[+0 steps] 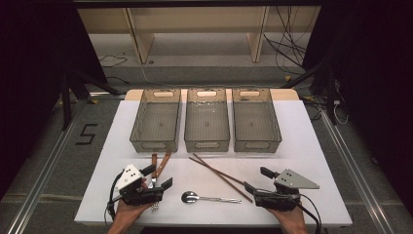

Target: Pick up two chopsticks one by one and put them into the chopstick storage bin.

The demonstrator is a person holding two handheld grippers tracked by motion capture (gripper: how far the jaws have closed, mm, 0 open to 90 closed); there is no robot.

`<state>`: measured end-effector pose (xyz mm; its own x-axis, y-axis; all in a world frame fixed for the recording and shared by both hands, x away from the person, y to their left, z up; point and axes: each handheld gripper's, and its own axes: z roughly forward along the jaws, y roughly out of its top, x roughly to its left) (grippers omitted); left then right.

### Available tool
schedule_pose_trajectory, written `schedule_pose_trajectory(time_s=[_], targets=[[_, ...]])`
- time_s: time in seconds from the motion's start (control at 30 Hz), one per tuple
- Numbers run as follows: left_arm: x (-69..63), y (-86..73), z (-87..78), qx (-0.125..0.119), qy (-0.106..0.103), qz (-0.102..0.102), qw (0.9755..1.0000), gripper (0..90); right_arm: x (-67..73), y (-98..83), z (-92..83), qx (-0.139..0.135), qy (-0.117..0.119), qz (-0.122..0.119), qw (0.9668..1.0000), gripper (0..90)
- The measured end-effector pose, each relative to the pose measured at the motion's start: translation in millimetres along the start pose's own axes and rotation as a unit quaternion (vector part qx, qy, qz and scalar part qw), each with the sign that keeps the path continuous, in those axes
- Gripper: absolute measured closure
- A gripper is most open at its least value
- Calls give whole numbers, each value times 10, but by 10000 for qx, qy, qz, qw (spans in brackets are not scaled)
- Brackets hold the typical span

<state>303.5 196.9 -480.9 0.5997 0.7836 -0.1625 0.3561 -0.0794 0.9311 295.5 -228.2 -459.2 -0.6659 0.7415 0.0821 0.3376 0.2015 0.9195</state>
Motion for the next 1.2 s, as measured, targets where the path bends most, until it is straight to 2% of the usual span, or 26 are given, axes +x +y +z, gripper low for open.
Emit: schedule_pose_trajectory(time_s=[0.13,0.33,0.53,0.67,0.77,0.87,1.0,1.2], targets=[[0,0,0,-2,-6,0,10000,155,4,4,5,14,14,7,10000,233],[3,0,1,4,3,5,10000,155,26,39,8,91,60,-108,9999,244],[6,-1,1,4,17,1,10000,155,31,137,17,240,258,-183,9992,268],[13,-3,2,6,30,-15,10000,155,59,234,49,440,330,-329,9979,285],[16,-3,0,-25,55,-45,10000,155,83,279,80,660,404,-497,9958,290],[20,-3,-2,-37,83,-51,9999,155,108,315,110,778,530,-508,9943,302],[24,-2,-5,-39,106,-49,9999,155,151,370,145,981,511,-663,9916,313],[34,-2,-10,-33,125,-66,9999,155,154,438,193,1147,471,-702,9898,322]])
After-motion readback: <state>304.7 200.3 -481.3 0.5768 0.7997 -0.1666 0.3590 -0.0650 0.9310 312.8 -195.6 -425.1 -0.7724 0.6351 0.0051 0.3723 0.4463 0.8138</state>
